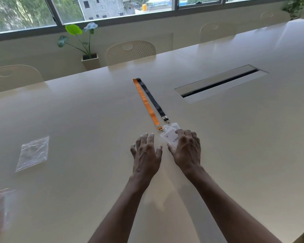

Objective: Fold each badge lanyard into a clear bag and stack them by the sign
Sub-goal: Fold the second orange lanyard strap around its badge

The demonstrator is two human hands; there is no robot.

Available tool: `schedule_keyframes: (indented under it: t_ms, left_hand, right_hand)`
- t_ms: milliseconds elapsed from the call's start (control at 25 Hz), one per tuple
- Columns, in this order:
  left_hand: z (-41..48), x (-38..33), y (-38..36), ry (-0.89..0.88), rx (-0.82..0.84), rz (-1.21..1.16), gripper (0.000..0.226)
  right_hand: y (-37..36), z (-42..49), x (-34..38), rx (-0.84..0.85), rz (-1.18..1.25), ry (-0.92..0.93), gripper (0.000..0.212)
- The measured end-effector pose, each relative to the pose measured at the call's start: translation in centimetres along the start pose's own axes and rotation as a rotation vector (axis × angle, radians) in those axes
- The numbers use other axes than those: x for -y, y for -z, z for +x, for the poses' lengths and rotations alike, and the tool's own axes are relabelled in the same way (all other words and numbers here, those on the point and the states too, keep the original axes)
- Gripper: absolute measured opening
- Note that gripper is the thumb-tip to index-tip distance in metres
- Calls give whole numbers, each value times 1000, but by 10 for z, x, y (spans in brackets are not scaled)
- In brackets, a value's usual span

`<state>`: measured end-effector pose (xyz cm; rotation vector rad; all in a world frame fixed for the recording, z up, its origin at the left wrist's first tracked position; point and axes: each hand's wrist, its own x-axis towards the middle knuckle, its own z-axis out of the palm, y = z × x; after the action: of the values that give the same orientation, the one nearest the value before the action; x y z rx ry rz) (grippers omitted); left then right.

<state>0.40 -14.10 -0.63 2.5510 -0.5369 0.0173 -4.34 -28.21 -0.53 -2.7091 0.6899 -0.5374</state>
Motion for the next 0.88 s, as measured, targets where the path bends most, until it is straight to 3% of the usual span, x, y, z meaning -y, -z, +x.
schedule_keyframes:
  t_ms: [200,400,520,600,760,880]
  left_hand:
    - [-4,-1,14,184,-25,-390,52]
    - [-13,13,41,415,-8,-1030,39]
    - [-28,28,62,463,7,-1269,21]
    - [-40,43,76,468,-17,-1342,17]
    - [-63,70,117,365,-59,-1276,22]
    - [-83,81,157,271,-35,-1234,21]
  right_hand:
    - [14,-15,29,-132,118,9,60]
    - [19,-44,75,-92,242,68,60]
    - [20,-66,98,-41,288,91,57]
    - [21,-81,108,6,385,123,54]
    - [27,-83,117,3,735,136,26]
    - [36,-63,130,86,741,291,52]
